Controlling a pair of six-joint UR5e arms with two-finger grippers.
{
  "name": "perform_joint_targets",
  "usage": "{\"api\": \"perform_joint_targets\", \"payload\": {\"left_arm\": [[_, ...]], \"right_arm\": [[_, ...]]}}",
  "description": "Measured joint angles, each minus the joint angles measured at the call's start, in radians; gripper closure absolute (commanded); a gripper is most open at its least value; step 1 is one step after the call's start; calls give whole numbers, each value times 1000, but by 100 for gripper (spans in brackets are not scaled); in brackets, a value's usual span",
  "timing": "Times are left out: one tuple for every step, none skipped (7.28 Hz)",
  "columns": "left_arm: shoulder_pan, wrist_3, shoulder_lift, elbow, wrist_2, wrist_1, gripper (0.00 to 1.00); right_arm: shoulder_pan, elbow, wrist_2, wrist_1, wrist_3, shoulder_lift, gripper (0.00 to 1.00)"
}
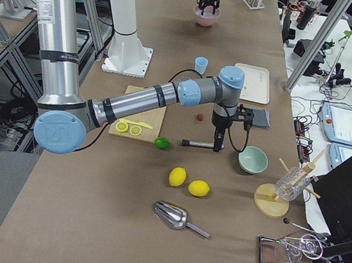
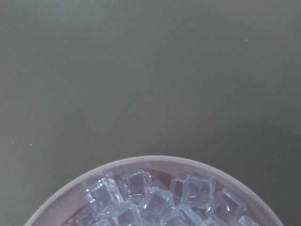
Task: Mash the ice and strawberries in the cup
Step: 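Lower the left gripper into the pink bowl and grasp ice cubes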
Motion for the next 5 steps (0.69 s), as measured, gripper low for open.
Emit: {"api": "perform_joint_targets", "payload": {"left_arm": [[7, 2, 6, 0, 18, -4, 89], [12, 2, 16, -1, 32, -6, 100], [14, -1, 24, 1, 36, -7, 100], [13, -4, 24, 2, 34, -4, 100], [10, -6, 21, 2, 31, 0, 100]], "right_arm": [[0, 0, 0, 0, 2, 0, 0], [-1, 1, 0, 0, 4, 0, 0], [-1, 1, 0, 0, 5, 0, 0], [-1, 1, 0, 0, 5, 1, 0], [-1, 1, 0, 0, 6, 1, 0]]}}
